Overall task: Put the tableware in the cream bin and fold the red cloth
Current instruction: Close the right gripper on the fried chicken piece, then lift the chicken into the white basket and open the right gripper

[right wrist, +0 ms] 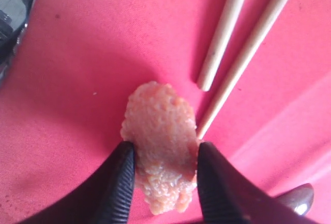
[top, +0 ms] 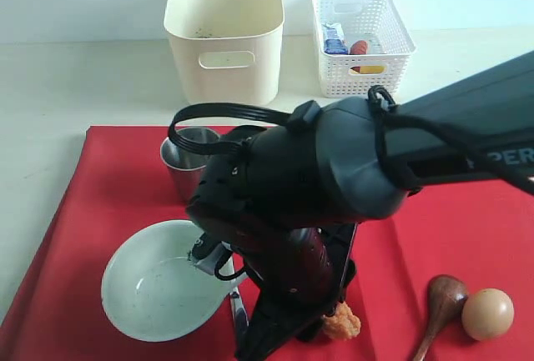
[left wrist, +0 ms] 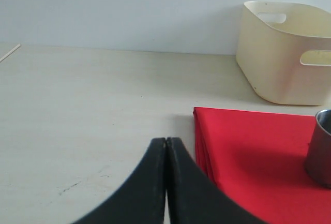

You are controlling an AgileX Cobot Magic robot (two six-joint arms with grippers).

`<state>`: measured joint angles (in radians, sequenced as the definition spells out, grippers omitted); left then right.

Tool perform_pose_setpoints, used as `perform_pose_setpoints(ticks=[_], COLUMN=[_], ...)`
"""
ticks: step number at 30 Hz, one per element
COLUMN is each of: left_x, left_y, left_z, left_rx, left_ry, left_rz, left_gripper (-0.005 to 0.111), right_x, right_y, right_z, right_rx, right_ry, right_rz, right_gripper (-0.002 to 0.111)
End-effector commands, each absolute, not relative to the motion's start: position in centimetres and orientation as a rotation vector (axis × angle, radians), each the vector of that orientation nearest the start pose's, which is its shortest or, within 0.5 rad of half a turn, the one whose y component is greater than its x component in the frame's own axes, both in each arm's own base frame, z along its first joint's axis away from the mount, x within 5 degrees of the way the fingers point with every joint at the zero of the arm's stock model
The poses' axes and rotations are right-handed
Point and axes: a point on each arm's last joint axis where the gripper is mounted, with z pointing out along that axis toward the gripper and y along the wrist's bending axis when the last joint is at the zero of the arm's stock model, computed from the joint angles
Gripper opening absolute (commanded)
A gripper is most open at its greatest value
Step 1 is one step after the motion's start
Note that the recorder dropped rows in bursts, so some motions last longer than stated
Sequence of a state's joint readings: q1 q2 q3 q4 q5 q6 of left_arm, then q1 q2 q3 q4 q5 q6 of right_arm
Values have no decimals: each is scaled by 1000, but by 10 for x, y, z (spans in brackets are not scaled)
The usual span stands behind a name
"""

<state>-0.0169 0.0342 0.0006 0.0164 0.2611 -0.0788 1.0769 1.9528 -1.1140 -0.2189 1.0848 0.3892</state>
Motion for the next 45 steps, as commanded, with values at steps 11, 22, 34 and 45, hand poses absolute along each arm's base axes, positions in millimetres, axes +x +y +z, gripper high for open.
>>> perform_pose_setpoints(ticks=[11, 22, 34, 45], left_x=[58, 58, 58, 58], left_y=[-1, -1, -1, -1], left_z=[188, 188, 188, 188], left_rx=[-39, -39, -39, -39], left_ry=[1780, 1780, 1780, 1780], left_rz=[-59, -59, -59, -59], left_gripper=[1, 1, 1, 1], right_x=[164, 165, 169, 200], right_y=[273, 273, 273, 248], right_z=[122, 122, 170, 240], right_rx=[-1247, -1254, -1201, -1094], right_ry=[2947, 2935, 2851, 2433], right_rz=[-448, -457, -371, -559], right_gripper=[50, 30, 0, 0])
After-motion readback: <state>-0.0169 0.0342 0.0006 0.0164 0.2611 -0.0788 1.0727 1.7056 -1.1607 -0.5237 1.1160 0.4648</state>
